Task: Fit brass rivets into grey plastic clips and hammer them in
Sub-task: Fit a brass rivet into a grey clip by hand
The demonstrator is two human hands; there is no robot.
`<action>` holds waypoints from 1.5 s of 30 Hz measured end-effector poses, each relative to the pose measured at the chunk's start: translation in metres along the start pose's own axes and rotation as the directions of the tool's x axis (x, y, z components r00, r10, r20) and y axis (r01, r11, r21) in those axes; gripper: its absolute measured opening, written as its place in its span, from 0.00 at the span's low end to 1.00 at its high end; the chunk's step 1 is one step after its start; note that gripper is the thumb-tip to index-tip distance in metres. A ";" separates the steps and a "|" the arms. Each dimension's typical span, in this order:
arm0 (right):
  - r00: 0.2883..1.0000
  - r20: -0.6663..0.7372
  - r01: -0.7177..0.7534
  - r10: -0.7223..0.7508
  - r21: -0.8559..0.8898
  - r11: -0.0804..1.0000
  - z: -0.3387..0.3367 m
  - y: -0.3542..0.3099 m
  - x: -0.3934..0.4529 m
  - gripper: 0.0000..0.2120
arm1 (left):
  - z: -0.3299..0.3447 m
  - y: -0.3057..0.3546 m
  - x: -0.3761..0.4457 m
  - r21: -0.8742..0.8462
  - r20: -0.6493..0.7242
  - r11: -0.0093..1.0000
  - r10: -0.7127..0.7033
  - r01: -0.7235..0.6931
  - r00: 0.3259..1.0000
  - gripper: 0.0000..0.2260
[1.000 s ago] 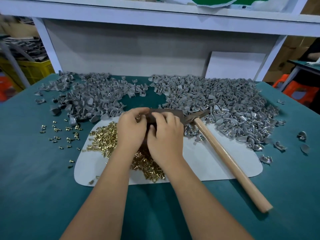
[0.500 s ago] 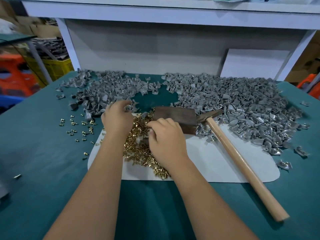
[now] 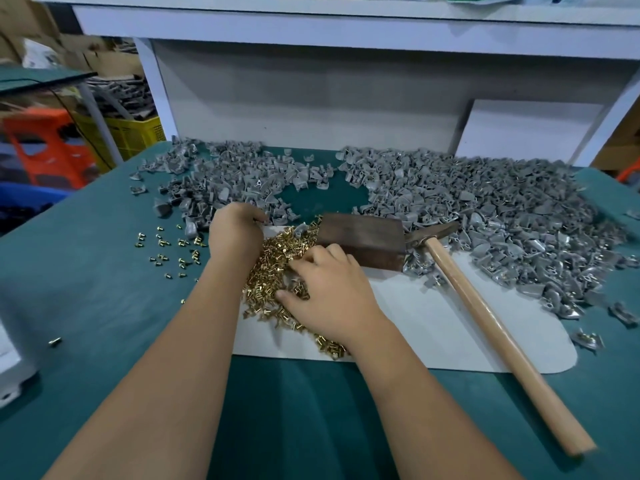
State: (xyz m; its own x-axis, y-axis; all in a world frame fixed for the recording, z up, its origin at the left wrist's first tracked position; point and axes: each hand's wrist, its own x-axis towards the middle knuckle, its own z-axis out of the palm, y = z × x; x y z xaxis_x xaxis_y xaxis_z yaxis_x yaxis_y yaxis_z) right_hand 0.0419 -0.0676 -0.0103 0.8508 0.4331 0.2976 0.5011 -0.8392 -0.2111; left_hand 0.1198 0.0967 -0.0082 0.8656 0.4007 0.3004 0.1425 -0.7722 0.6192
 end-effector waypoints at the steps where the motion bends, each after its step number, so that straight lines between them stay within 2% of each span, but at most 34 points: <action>1: 1.000 0.008 0.012 -0.012 0.009 1.000 0.000 -0.001 0.000 0.22 | -0.001 -0.001 0.000 -0.019 -0.012 1.000 -0.008 0.008 1.000 0.15; 4: 0.999 -0.010 0.042 -0.041 0.075 0.996 0.000 -0.005 0.001 0.16 | -0.003 -0.005 0.001 -0.066 -0.030 0.998 -0.020 0.018 0.999 0.14; 8: 0.996 -0.010 0.089 -0.088 0.078 0.993 -0.002 -0.008 0.001 0.09 | -0.007 -0.009 0.000 -0.110 0.002 0.993 0.030 -0.030 1.000 0.13; 11: 0.993 0.007 0.115 -0.116 0.073 0.991 -0.001 -0.008 0.000 0.08 | -0.008 -0.008 -0.002 -0.116 0.030 0.993 -0.028 0.031 0.999 0.16; 14: 0.990 -0.018 0.142 -0.141 0.090 0.986 -0.002 -0.009 -0.002 0.08 | -0.011 -0.003 -0.004 -0.240 -0.050 0.970 -0.052 0.038 0.997 0.16; 17: 0.983 -0.129 0.149 -0.133 0.117 0.982 -0.005 -0.011 -0.001 0.07 | -0.015 0.013 -0.010 -0.426 -0.068 0.905 -0.041 0.008 0.997 0.14; 20: 0.958 -0.284 0.079 -0.022 0.190 0.979 -0.009 -0.009 0.001 0.10 | -0.015 0.037 -0.019 -0.580 0.013 0.815 0.033 -0.019 0.999 0.13; 24: 0.839 -0.493 -0.037 0.232 0.374 0.927 -0.014 0.009 -0.001 0.09 | -0.002 0.073 -0.035 -0.660 0.111 0.748 0.186 -0.068 0.976 0.16; 26: 0.773 -0.511 -0.109 0.376 0.477 0.872 -0.017 0.024 -0.002 0.08 | 0.009 0.086 -0.044 -0.595 0.149 0.793 0.272 -0.133 0.951 0.18; 28: 0.691 -0.510 -0.184 0.512 0.560 0.808 -0.020 0.038 -0.002 0.09 | 0.021 0.091 -0.052 -0.488 0.167 0.829 0.397 -0.274 0.903 0.16; 30: 0.613 -0.501 -0.240 0.611 0.619 0.748 -0.021 0.050 -0.002 0.09 | 0.030 0.091 -0.058 -0.394 0.140 0.818 0.504 -0.419 0.852 0.15; 33: 0.550 -0.464 -0.260 0.694 0.695 0.670 -0.023 0.060 0.000 0.12 | 0.034 0.086 -0.059 -0.420 0.091 0.786 0.535 -0.454 0.840 0.14; 36: 0.522 -0.422 -0.278 0.741 0.737 0.616 -0.023 0.064 0.003 0.10 | 0.035 0.083 -0.058 -0.503 0.124 0.776 0.500 -0.380 0.857 0.17; 39: 0.518 -0.426 -0.308 0.742 0.716 0.626 -0.022 0.064 0.003 0.05 | 0.035 0.080 -0.059 -0.570 0.148 0.758 0.475 -0.317 0.868 0.19; 42: 0.536 -0.425 -0.346 0.729 0.677 0.649 -0.021 0.061 0.002 0.06 | 0.035 0.075 -0.059 -0.610 0.129 0.742 0.439 -0.278 0.889 0.20; 45: 0.583 -0.405 -0.376 0.704 0.633 0.676 -0.019 0.059 0.002 0.06 | 0.034 0.070 -0.060 -0.626 0.138 0.747 0.388 -0.223 0.911 0.23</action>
State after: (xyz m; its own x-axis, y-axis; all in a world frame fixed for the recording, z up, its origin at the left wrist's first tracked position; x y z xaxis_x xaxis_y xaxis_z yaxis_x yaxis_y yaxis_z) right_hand 0.0699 -0.1220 -0.0048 0.7850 -0.4713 0.4021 0.1190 -0.5222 -0.8445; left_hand 0.0945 0.0017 -0.0075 0.9105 -0.0028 0.4136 -0.3872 -0.3577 0.8498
